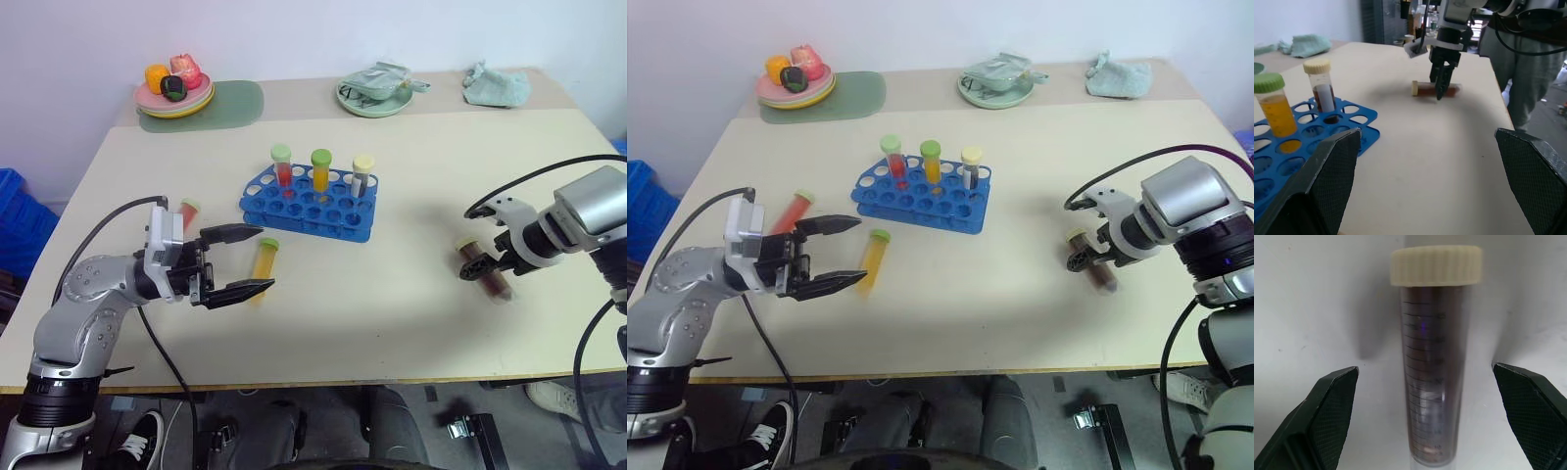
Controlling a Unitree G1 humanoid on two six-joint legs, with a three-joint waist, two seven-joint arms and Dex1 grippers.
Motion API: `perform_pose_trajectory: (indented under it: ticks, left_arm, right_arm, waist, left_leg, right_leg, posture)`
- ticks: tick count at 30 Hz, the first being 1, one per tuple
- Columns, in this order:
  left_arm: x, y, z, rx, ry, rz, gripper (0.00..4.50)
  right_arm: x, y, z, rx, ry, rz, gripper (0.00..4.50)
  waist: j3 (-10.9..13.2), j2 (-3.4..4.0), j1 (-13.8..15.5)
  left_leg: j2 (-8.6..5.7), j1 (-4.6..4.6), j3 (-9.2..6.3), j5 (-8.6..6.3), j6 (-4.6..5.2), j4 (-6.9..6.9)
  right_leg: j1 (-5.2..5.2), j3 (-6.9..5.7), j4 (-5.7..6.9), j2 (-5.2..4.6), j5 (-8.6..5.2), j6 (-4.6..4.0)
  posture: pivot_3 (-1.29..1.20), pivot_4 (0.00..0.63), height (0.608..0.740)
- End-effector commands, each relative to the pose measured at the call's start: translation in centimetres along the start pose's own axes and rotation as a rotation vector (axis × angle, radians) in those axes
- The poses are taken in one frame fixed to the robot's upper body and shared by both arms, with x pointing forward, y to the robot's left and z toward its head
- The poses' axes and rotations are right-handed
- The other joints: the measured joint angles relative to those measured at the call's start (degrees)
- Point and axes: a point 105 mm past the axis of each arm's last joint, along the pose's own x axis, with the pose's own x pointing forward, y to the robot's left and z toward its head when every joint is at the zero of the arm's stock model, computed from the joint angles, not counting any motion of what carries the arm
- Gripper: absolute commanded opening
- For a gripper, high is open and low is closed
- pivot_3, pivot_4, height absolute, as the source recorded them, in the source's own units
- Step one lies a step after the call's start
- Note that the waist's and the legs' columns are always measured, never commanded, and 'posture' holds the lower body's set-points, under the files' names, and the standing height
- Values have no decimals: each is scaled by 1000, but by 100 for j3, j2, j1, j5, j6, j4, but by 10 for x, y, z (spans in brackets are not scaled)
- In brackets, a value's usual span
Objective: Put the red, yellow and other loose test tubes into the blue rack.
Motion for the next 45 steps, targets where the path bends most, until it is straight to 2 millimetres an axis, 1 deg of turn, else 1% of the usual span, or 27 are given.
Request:
perform_pose_trajectory:
  ticks: [1, 4, 9, 13, 17, 20, 22, 26, 29, 30, 31, 32, 33, 34, 35, 37, 39, 41, 42, 45]
  left_arm:
    - [-1, -2, 10, 53, -22, 4, 4478]
    - [-1, -2, 11, 56, -22, 10, 4500]
    - [-2, -2, 11, 56, -20, 17, 4500]
    - [-3, 0, 10, 58, -20, 18, 4500]
    - [-1, 2, 10, 67, -22, 17, 4500]
    - [-1, 4, 10, 74, -25, 16, 4500]
    - [0, 6, 10, 78, -26, 17, 4500]
    - [0, 9, 10, 95, -27, 15, 4500]
    - [0, 12, 10, 101, -29, 18, 4500]
    - [0, 12, 11, 103, -30, 19, 4500]
    - [0, 13, 11, 106, -29, 20, 4500]
    - [-1, 13, 11, 107, -29, 20, 4500]
    - [-1, 14, 11, 109, -29, 23, 4500]
    - [-2, 15, 11, 111, -27, 27, 4500]
    - [-3, 16, 12, 115, -28, 34, 4500]
    - [-5, 18, 13, 117, -25, 51, 4500]
    - [-7, 20, 14, 119, -26, 63, 4500]
    - [-8, 22, 14, 124, -23, 75, 4500]
    - [-9, 23, 14, 121, -23, 84, 4500]
    - [-12, 25, 12, 118, -6, 100, 4500]
  right_arm:
    - [3, -2, 2, -10, -9, -15, 4500]
    - [7, -7, 2, 2, -11, -27, 3719]
    - [9, -7, 5, 2, -23, -31, 1286]
    - [7, -3, 7, -7, -28, -18, 1286]
    - [-4, 22, 8, -73, -52, 123, 1286]
    - [-12, 32, 4, -90, -53, 182, 1286]
    - [-17, 35, 7, -108, -85, 193, 1286]
    - [-28, 53, 16, -342, -256, 247, 1286]
    - [-43, 74, 19, -362, -376, 407, 1286]
    - [-50, 80, 24, -445, -473, 424, 1286]
    - [-56, 85, 25, -471, -528, 448, 1286]
    - [-60, 87, 25, -487, -565, 461, 1286]
    - [-68, 95, 25, -501, -617, 516, 1286]
    - [-78, 103, 29, -519, -706, 571, 1286]
    - [-87, 108, 33, -498, -782, 623, 1286]
    - [-96, 115, 38, -445, -892, 691, 1286]
    - [-95, 122, 44, -456, -1014, 652, 1286]
    - [-94, 126, 55, -473, -1187, 563, 1286]
    - [-92, 128, 59, -481, -1241, 526, 1286]
    - [-84, 131, 73, -367, -1366, 515, 1286]
  waist:
    - [-2, -3, -6]
    - [-8, -14, -8]
    - [-12, -19, -13]
    - [-15, -25, -16]
    - [-15, -24, -16]
    - [-13, -22, -11]
    - [-13, -22, 0]
    - [-13, -22, 18]
    - [-13, -22, -4]
    - [-13, -23, -4]
    - [-13, -23, -4]
    - [-13, -22, -7]
    - [-13, -22, -7]
    - [-13, -22, -7]
    - [-13, -23, -8]
    - [-13, -24, -11]
    - [-15, -27, 3]
    - [-16, -29, 8]
    - [-16, -29, 4]
    - [-15, -26, -23]
  left_leg:
    - [0, 0, 0, 0, 0, 0]
    - [1, 3, 1, 0, 0, 1]
    - [2, 5, 1, 0, 0, 0]
    - [22, 5, 10, -1, -1, 0]
    - [48, 5, 34, -2, -3, -3]
    - [62, 3, 45, -2, -4, -7]
    - [67, 0, 51, -2, -4, -8]
    - [68, -3, 64, -2, -3, -9]
    - [70, -1, 72, -2, -3, -9]
    - [72, 0, 72, -2, -3, -10]
    - [76, 0, 72, -2, -3, -10]
    - [78, 0, 73, -2, -3, -10]
    - [78, 1, 73, -2, -3, -11]
    - [78, 2, 73, -2, -3, -11]
    - [79, 2, 73, -2, -3, -10]
    - [83, 5, 72, -2, -3, -11]
    - [83, 6, 70, -2, -3, -11]
    - [82, 4, 70, -2, -3, -10]
    - [81, 4, 70, -2, -3, -10]
    - [80, 6, 73, -2, -3, -10]
  right_leg:
    - [0, 0, 0, 0, 0, 0]
    - [2, 0, 1, 1, 0, 0]
    - [3, 1, 2, 3, 0, 0]
    - [3, 7, 3, 23, 5, -7]
    - [-2, 18, -2, 47, 12, -17]
    - [-6, 20, -17, 60, 17, -24]
    - [-4, 20, -44, 67, 27, -30]
    - [-2, 20, -56, 69, 34, -26]
    - [-1, 20, -56, 71, 36, -23]
    - [-1, 22, -57, 73, 37, -24]
    - [-1, 22, -57, 75, 38, -24]
    - [-1, 21, -57, 77, 38, -25]
    - [-2, 22, -57, 77, 38, -25]
    - [-2, 23, -57, 77, 38, -25]
    - [-1, 23, -58, 78, 39, -26]
    - [2, 24, -60, 80, 43, -31]
    - [0, 25, -58, 80, 45, -32]
    - [3, 21, -57, 81, 45, -32]
    - [4, 22, -56, 80, 48, -30]
    - [-1, 25, -52, 80, 50, -29]
  posture:
    - [0, 150, 740]
    - [0, 150, 740]
    - [0, 150, 740]
    - [0, 150, 740]
    - [0, 150, 740]
    - [0, 150, 740]
    - [0, 150, 740]
    - [0, 150, 740]
    - [0, 150, 740]
    - [0, 150, 740]
    - [0, 150, 740]
    - [0, 150, 740]
    - [0, 150, 740]
    - [0, 150, 740]
    - [0, 150, 740]
    - [0, 150, 740]
    - [0, 150, 740]
    - [0, 150, 740]
    - [0, 150, 740]
    - [0, 150, 740]
